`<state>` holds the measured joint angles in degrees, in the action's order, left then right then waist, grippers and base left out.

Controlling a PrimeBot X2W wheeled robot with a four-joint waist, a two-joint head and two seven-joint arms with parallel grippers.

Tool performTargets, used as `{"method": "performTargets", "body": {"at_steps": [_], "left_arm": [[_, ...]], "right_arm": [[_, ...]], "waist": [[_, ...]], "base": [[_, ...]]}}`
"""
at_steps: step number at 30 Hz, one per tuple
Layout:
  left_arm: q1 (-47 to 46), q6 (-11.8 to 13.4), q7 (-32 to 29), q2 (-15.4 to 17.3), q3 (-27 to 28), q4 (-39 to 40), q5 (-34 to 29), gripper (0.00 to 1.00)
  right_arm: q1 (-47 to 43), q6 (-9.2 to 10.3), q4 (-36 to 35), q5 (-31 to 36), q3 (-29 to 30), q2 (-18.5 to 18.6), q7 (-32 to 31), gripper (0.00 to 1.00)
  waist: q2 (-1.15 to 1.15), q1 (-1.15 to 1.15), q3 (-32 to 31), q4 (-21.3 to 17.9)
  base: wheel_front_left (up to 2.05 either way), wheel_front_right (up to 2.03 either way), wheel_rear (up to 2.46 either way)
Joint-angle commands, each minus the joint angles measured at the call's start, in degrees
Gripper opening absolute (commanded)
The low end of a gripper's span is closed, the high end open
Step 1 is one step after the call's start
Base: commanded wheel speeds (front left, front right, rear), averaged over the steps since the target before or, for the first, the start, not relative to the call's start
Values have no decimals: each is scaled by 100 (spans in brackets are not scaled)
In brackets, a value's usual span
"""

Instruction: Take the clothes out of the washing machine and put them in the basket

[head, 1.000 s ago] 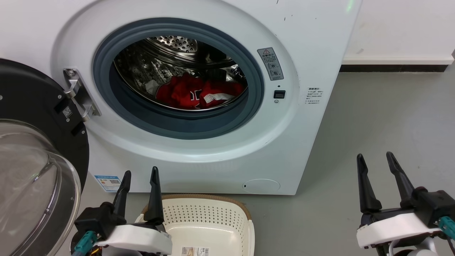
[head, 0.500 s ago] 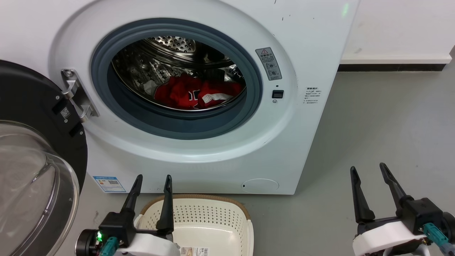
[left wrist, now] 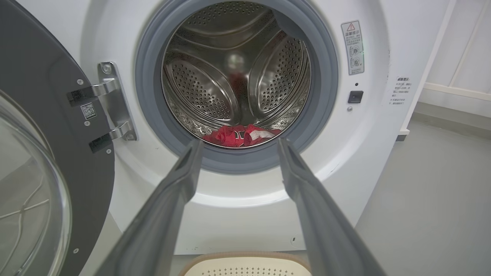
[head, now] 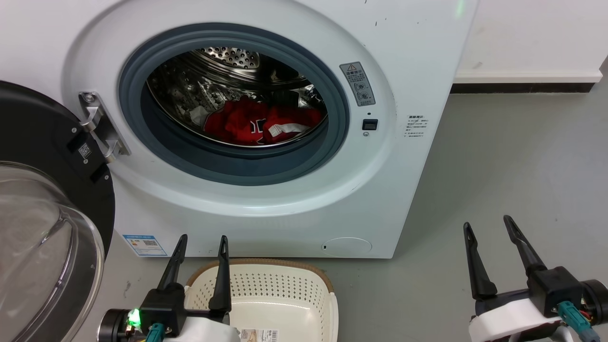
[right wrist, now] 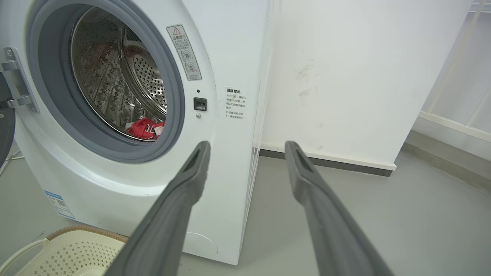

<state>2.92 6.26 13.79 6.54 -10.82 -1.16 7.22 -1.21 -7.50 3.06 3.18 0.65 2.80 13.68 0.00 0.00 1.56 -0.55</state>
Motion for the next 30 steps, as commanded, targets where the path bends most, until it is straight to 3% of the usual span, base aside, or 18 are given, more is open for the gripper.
{"method": "performTargets", "body": {"at_steps": [1,12,30], "left_arm": [[29,-18,39,-15,36,43,-78,100],[120,-160,152,-133,137,-202,-606,100],[100,-314,143,-206,259,-237,-645,100]], "right_arm": [[-52,2,33,18,14,16,51,100],[-77,3,357,-141,88,11,165,100],[-17,3,349,-349,98,11,154,100]], "waist": [[0,0,2,2],[0,0,8,-5],[0,0,21,8]], "base": [[0,0,0],[0,0,0],[0,0,0]]}}
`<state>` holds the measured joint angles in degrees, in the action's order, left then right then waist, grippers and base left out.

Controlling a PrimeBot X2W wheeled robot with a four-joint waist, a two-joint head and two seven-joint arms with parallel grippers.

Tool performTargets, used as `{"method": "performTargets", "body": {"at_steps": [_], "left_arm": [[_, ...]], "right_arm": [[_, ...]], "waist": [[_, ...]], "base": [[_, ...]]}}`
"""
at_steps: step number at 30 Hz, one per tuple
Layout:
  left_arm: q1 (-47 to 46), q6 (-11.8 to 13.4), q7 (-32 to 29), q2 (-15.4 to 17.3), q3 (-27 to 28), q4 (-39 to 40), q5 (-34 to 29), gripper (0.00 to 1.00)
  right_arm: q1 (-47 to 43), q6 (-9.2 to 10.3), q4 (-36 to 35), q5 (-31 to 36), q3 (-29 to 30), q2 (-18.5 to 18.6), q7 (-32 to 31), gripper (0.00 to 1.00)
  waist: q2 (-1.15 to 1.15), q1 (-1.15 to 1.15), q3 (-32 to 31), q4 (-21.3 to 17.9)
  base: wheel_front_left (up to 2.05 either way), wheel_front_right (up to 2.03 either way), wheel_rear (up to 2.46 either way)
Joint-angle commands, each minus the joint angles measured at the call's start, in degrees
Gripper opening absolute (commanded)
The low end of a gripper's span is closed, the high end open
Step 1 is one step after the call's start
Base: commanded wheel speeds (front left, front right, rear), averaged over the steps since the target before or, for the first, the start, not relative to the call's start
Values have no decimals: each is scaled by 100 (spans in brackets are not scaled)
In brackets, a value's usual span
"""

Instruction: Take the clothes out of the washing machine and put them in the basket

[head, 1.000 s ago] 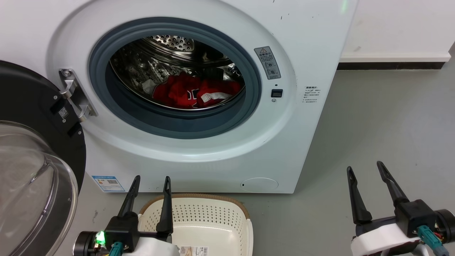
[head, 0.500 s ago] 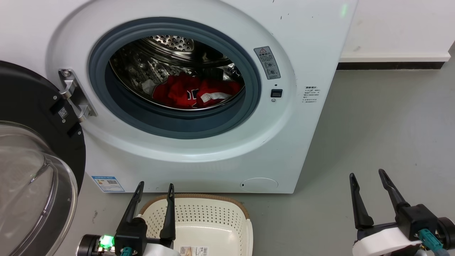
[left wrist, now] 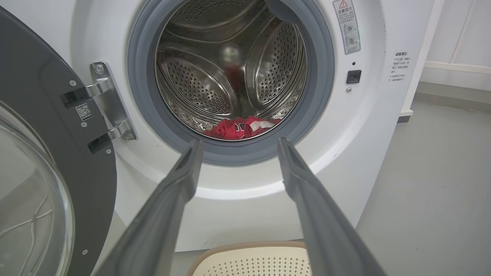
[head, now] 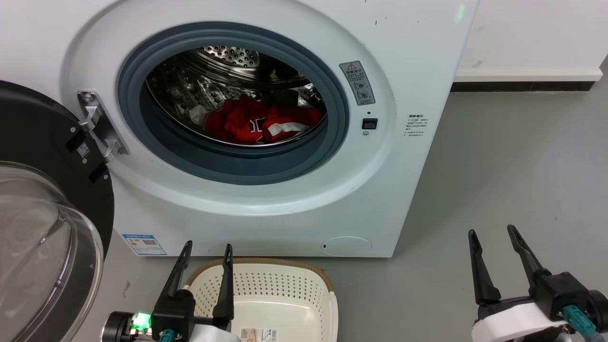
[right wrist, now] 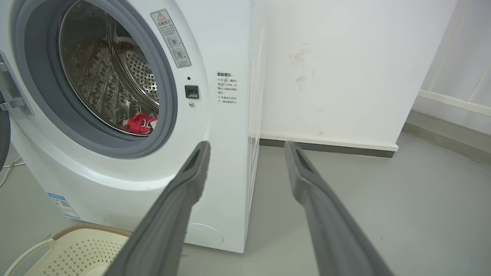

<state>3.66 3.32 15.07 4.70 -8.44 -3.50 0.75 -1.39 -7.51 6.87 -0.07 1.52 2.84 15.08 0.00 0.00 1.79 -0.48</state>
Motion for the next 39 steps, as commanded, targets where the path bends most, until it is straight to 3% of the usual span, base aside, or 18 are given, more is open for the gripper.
{"method": "performTargets", "body": {"at_steps": [1,5,9,13,19,22,27,32,39], "left_arm": [[33,-26,16,-25,29,-5,8,100],[15,-84,16,-32,28,-36,15,100],[-202,-348,15,36,27,-419,84,100],[-733,-612,15,304,46,-792,-7,100],[-1725,-773,15,735,236,-1288,-26,100],[-2757,-893,16,1149,355,-1860,25,100],[-3964,-1029,-19,1518,232,-2586,124,100],[-5465,-1068,-556,1994,-95,-3375,263,100],[-7430,-1076,-1971,2680,-937,-4243,825,100]], "right_arm": [[-8,4,-40,-35,9,7,14,100],[21,4,-67,-33,2,7,13,100],[190,4,-110,-60,25,7,13,100],[392,4,-238,-171,28,4,13,100],[652,4,-333,-345,36,2,13,100],[837,4,-380,-507,9,1,13,100],[991,4,-447,-603,-62,1,13,100],[1198,4,-626,-708,-144,2,13,100],[1269,4,-843,-893,-36,0,13,100]], "waist": [[0,0,-3,-2],[0,0,60,-57],[0,0,343,-208],[0,0,884,-453],[0,0,1654,-810],[0,0,2160,-1051],[0,0,2581,-1216],[0,0,3100,-1408],[0,0,3770,-1656]], "base": [[0,0,0],[0,0,0],[0,0,0],[0,0,0],[0,0,0],[0,0,0],[0,0,0],[0,0,0],[0,0,0]]}}
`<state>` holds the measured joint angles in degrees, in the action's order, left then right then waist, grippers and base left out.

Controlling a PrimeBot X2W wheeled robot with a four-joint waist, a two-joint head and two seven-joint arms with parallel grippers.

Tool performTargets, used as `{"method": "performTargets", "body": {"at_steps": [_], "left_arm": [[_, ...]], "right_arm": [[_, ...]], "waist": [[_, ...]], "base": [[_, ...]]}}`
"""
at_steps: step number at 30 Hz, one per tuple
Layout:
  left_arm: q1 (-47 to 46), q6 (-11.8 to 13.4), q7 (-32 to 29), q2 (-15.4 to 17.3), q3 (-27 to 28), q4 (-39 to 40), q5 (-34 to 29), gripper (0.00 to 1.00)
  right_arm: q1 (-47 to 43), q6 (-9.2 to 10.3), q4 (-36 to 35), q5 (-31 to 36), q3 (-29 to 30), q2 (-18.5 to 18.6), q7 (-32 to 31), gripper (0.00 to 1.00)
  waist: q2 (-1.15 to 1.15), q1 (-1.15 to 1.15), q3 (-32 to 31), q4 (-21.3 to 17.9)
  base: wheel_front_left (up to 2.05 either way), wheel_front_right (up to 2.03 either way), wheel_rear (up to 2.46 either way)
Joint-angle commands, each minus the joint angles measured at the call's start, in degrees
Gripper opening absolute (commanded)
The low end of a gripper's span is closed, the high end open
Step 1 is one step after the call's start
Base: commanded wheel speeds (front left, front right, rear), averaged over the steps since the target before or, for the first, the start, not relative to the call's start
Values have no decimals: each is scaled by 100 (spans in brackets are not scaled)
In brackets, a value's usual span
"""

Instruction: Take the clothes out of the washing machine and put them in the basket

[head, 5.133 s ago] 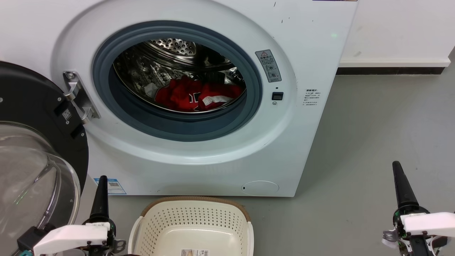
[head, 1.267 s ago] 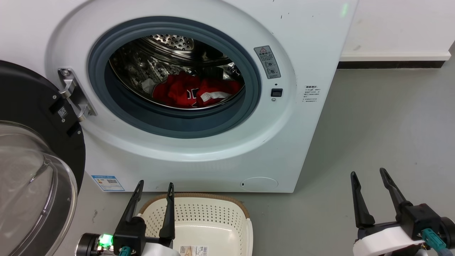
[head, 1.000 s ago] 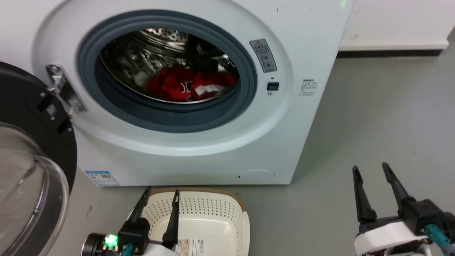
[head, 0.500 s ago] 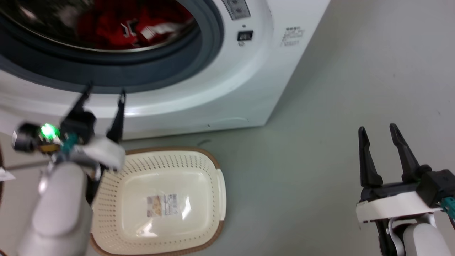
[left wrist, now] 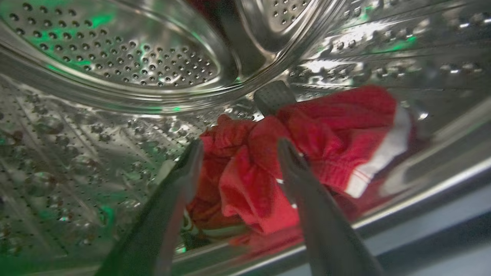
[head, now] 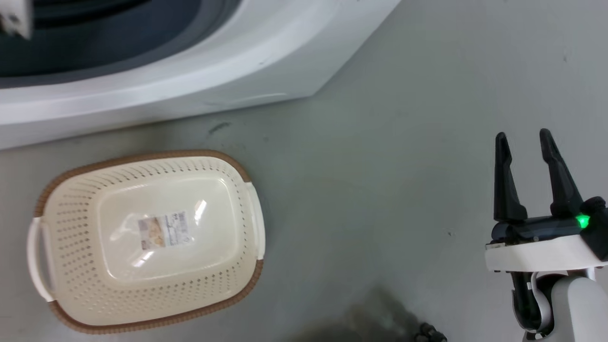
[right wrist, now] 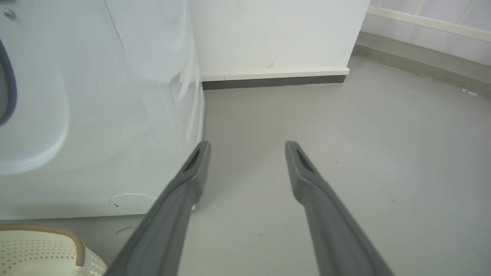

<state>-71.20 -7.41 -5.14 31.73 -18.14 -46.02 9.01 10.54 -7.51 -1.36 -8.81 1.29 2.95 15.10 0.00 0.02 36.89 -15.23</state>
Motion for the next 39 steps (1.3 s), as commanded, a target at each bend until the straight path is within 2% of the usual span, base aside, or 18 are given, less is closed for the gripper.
{"method": "performTargets", "body": {"at_steps": [1,3,8,11,13,18,22,23,24,25,30,39], "left_arm": [[-172,-2,-158,55,-97,-83,74,100],[-529,-3,-591,138,-431,-274,251,100],[-1309,-3,-1490,371,-859,-563,871,100],[-1538,-4,-1979,453,-959,-690,1335,100],[-1678,-3,-2245,518,-943,-716,1638,100],[-1791,4,-2716,752,-1198,-701,1954,100],[-1795,4,-2837,886,-1360,-705,2087,100],[-1780,4,-2863,901,-1405,-700,2129,80],[-1776,5,-2869,919,-1436,-693,2167,14],[-1780,6,-2857,936,-1472,-679,2205,0],[-1826,5,-2510,970,-1508,-665,2374,0],[-1685,2,-1382,675,-1671,-739,2477,0]], "right_arm": [[95,4,-35,-37,-9,-15,11,100],[128,4,-65,-45,-23,-15,11,100],[161,4,-152,15,-212,-13,11,100],[145,4,-183,-56,-356,-10,11,100],[105,5,-97,-370,-388,-8,11,100],[155,5,-139,-420,-474,-9,11,100],[206,4,-142,-415,-499,-10,11,100],[220,4,-148,-417,-505,-10,11,100],[231,4,-150,-422,-512,-11,11,100],[243,4,-150,-426,-511,-10,11,100],[273,4,-137,-408,-532,-10,11,100],[329,4,-74,-196,-385,-10,11,100]], "waist": [[0,-2,348,-210],[0,-2,496,-247],[0,-2,794,-355],[0,-2,908,-431],[0,-2,969,-480],[0,-2,1110,-559],[0,-2,1180,-587],[0,-2,1190,-592],[0,-2,1197,-594],[0,-2,1202,-592],[0,-2,1163,-551],[0,-2,729,-276]], "base": [[0,0,0],[0,0,0],[0,0,0],[0,0,0],[0,0,0],[0,0,0],[0,0,0],[0,0,0],[0,0,0],[0,0,0],[0,0,0],[0,0,0]]}}
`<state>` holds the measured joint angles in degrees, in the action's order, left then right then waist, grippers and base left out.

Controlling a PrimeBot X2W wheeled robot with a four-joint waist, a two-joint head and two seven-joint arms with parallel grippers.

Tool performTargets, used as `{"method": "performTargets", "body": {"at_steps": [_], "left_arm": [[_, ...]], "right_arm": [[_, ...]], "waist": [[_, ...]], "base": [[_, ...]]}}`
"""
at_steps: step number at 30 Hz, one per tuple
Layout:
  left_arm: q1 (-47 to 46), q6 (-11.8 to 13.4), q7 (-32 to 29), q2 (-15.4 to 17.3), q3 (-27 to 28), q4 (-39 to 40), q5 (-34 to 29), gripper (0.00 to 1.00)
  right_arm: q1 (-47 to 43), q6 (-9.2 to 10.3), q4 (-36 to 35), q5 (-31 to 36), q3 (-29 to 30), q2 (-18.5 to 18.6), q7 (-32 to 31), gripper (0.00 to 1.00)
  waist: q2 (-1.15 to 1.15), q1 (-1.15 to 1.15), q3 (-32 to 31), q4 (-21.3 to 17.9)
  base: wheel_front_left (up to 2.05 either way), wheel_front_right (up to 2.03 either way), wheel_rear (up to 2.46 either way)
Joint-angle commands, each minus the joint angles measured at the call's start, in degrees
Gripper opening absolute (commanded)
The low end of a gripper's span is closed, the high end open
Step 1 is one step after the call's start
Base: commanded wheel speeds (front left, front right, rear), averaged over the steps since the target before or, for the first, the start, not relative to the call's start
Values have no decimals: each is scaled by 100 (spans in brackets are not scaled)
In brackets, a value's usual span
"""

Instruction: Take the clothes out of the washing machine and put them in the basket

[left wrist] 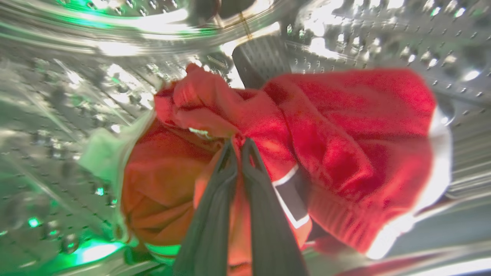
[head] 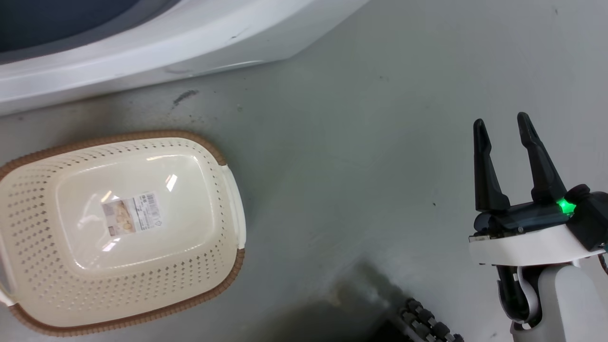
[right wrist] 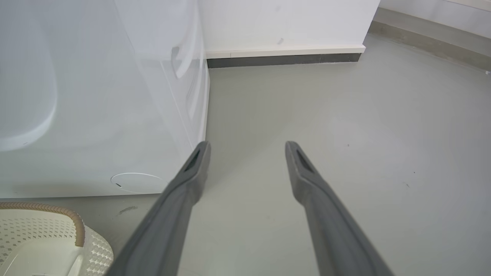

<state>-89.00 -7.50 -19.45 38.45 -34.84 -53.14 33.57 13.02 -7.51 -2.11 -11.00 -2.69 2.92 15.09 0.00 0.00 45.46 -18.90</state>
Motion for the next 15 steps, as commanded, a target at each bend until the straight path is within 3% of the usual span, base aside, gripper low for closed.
{"method": "performTargets", "body": {"at_steps": [1,15], "left_arm": [[152,11,270,-23,17,-71,39,0],[1733,102,3121,-674,-80,-308,152,0]], "right_arm": [[91,4,19,56,41,-7,12,100],[-172,4,259,429,303,-4,12,100]], "waist": [[0,0,-214,128],[0,0,-1568,726]], "base": [[0,0,0],[0,0,0]]}}
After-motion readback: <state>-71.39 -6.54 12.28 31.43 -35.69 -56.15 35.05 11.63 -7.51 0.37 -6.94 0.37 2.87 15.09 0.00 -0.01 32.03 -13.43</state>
